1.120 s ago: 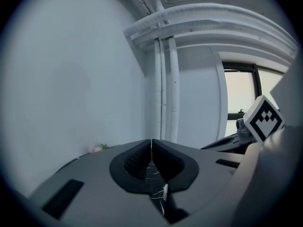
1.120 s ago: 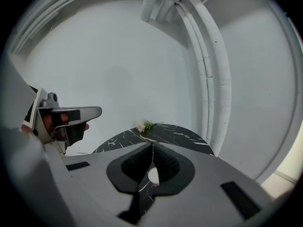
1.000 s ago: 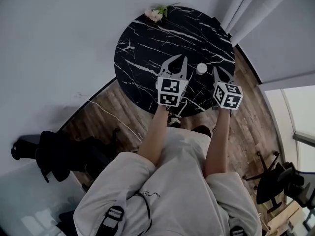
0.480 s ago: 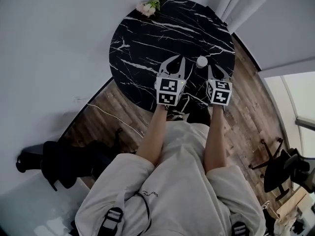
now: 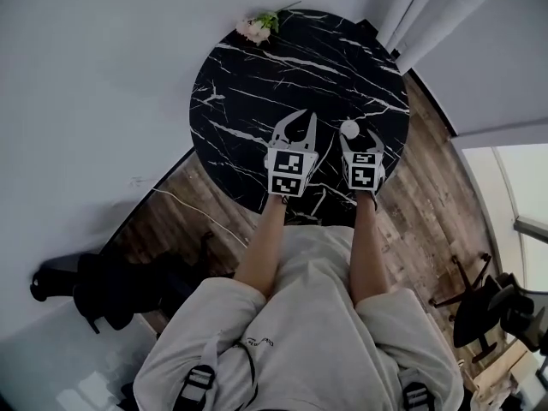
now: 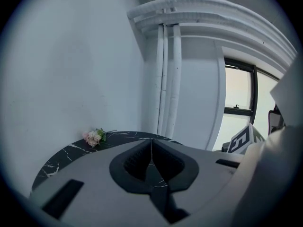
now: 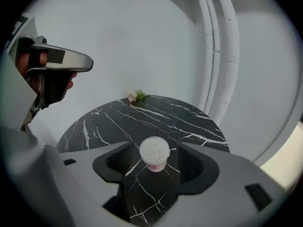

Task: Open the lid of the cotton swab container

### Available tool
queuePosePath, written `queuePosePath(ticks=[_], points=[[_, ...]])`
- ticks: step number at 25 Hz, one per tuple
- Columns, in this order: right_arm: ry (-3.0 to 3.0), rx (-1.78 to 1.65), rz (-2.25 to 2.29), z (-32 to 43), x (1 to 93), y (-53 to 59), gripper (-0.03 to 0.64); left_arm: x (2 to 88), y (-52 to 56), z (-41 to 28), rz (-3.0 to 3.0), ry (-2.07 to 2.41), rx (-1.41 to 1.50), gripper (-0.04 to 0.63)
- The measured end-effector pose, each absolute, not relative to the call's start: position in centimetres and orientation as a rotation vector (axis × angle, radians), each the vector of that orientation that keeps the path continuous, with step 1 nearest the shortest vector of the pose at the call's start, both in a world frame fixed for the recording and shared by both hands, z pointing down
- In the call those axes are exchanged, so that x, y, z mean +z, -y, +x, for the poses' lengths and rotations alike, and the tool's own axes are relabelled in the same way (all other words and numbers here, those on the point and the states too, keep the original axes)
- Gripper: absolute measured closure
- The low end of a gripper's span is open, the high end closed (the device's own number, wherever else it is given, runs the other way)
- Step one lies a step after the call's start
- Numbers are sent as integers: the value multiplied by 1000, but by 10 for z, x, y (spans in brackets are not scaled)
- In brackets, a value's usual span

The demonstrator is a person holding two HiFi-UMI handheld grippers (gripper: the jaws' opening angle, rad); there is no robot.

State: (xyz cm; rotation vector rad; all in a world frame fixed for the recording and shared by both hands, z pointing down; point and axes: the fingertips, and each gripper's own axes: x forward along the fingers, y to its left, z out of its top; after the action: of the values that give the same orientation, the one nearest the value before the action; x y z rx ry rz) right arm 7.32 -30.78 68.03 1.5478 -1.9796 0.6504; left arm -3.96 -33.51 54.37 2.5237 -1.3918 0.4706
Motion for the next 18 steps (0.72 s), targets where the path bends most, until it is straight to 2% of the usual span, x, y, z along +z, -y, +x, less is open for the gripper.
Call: queuePosePath(ticks=[18], points=[[1906,732,1424,64,759,320,308,582,365,-43,2410,1394,536,571]])
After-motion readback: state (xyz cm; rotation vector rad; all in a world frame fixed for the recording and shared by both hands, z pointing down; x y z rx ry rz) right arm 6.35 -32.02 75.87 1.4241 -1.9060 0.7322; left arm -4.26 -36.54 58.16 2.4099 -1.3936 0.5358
